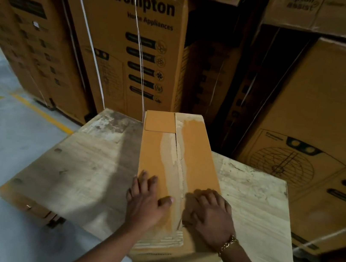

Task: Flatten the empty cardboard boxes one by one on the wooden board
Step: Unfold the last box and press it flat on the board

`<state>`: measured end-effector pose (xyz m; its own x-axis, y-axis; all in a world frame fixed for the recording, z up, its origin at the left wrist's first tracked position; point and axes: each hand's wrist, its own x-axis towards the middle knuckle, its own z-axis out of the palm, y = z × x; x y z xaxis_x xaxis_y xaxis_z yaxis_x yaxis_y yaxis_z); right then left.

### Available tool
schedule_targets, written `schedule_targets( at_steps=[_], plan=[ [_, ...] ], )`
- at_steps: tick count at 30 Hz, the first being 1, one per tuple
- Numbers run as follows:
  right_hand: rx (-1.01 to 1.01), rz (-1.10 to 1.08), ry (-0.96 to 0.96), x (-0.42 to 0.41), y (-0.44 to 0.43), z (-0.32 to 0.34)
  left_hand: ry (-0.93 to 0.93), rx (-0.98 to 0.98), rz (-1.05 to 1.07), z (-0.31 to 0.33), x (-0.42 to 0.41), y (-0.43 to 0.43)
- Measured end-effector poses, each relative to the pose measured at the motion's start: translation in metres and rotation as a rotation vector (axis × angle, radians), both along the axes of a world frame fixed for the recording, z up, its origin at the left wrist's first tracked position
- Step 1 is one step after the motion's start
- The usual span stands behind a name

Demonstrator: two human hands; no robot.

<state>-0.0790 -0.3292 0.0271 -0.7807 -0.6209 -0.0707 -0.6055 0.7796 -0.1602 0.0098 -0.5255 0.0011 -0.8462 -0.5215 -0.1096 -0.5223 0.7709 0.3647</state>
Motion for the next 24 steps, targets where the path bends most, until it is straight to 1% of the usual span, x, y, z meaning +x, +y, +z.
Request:
schedule_targets(
  at_steps=[4, 8, 10, 16, 24],
  plan=[
    [0.017, -0.028, 0.052, 0.0, -0.007, -0.006, -0.079, -0.037, -0.049, 0.007, -0.025, -0.004],
    [-0.027, -0.049, 0.162, 0.001, -0.012, -0.016, -0.12, 0.0, 0.024, 0.014, -0.043, 0.001],
    [-0.054, -0.075, 0.184, 0.002, -0.014, -0.02, -0.132, 0.011, 0.043, 0.017, -0.048, 0.003],
    [-0.148, -0.129, 0.302, 0.002, -0.011, -0.018, -0.11, 0.058, 0.081, 0.023, -0.049, -0.002],
    [-0.371, -0.137, 0.359, 0.012, 0.005, -0.012, -0.037, 0.257, 0.151, 0.037, -0.052, -0.017]
  ],
)
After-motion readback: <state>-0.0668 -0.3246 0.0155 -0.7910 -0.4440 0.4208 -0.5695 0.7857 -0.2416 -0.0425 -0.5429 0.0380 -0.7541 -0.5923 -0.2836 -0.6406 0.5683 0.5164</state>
